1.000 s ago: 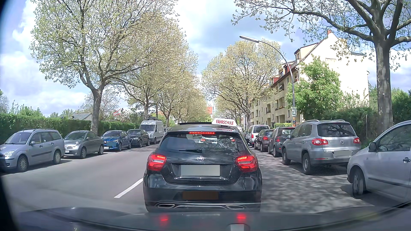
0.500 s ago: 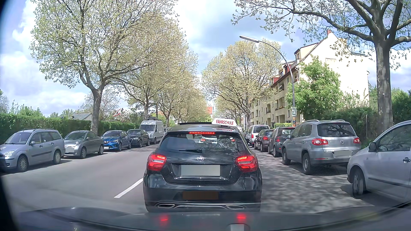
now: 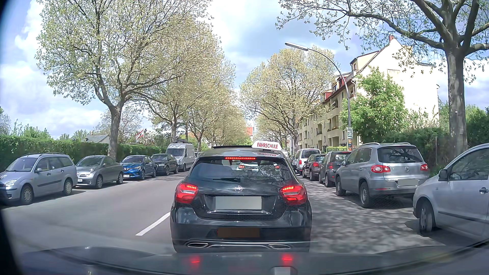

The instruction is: Follow the waypoints while adhering to traffic rules and regulations

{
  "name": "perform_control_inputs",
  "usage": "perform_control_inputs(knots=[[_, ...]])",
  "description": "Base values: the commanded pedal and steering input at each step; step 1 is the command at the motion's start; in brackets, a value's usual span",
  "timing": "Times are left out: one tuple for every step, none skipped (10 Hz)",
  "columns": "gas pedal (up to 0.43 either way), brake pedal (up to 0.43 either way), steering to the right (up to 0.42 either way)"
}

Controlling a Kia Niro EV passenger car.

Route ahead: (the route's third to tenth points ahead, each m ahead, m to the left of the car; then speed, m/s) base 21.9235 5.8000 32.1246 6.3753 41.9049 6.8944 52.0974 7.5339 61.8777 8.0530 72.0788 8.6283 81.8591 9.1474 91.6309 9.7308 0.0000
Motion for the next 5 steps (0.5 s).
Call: perform_control_inputs(knots=[[0.000,0.287,0.009],[0.000,0.293,0.009],[0.000,0.293,0.009],[0.000,0.293,0.009],[0.000,0.293,0.009]])
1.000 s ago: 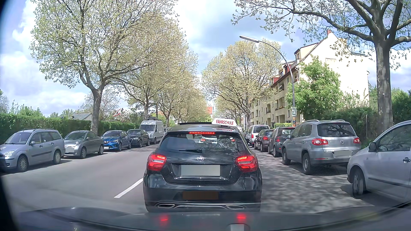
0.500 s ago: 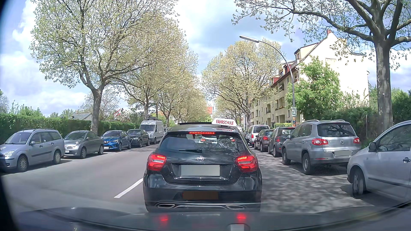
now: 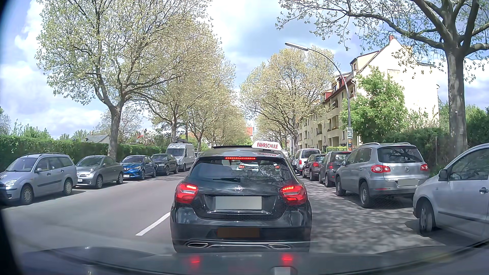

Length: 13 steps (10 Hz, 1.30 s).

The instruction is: Follow the waypoints while adhering to traffic rules and regulations

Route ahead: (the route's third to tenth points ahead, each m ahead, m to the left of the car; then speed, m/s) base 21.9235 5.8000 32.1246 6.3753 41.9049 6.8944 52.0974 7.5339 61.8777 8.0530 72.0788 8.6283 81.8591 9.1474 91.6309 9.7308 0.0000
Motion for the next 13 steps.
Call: perform_control_inputs(knots=[[0.000,0.293,0.009],[0.000,0.293,0.009],[0.000,0.293,0.008],[0.000,0.293,0.008],[0.000,0.293,0.008],[0.000,0.293,0.008],[0.000,0.293,0.008],[0.000,0.293,0.008],[0.000,0.293,0.008],[0.000,0.293,0.008],[0.000,0.293,0.008],[0.000,0.293,0.008],[0.000,0.293,0.008]])
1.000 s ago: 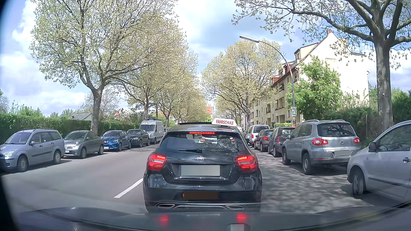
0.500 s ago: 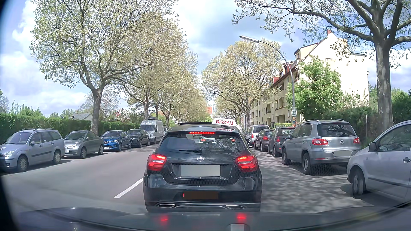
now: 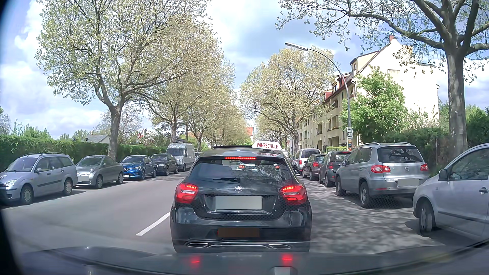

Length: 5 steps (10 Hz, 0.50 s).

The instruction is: Follow the waypoints while adhering to traffic rules and regulations

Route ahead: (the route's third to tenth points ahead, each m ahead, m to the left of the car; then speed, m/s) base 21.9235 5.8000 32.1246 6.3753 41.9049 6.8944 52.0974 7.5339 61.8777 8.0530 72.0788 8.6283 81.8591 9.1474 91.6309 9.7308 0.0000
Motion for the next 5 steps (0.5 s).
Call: perform_control_inputs(knots=[[0.000,0.293,0.009],[0.000,0.293,0.008],[0.000,0.293,0.009],[0.000,0.293,0.008],[0.000,0.293,0.009]])
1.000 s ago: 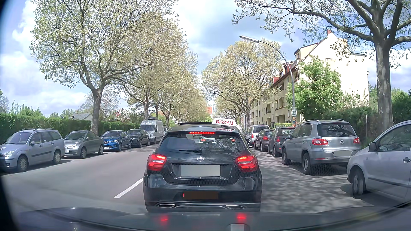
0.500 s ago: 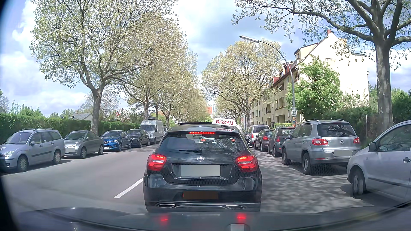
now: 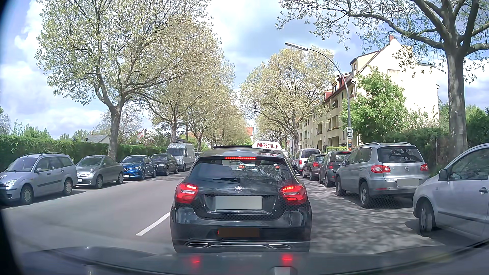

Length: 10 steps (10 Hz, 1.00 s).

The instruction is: Follow the waypoints while adhering to traffic rules and regulations

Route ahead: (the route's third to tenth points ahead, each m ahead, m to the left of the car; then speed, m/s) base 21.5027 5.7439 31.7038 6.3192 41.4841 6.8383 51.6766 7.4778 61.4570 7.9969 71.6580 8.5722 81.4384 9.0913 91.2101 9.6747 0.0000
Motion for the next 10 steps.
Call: perform_control_inputs(knots=[[0.000,0.293,0.008],[0.000,0.293,0.009],[0.000,0.293,0.009],[0.000,0.293,0.009],[0.000,0.293,0.009],[0.000,0.293,0.009],[0.000,0.293,0.009],[0.000,0.293,0.009],[0.000,0.293,0.009],[0.000,0.293,0.009]])
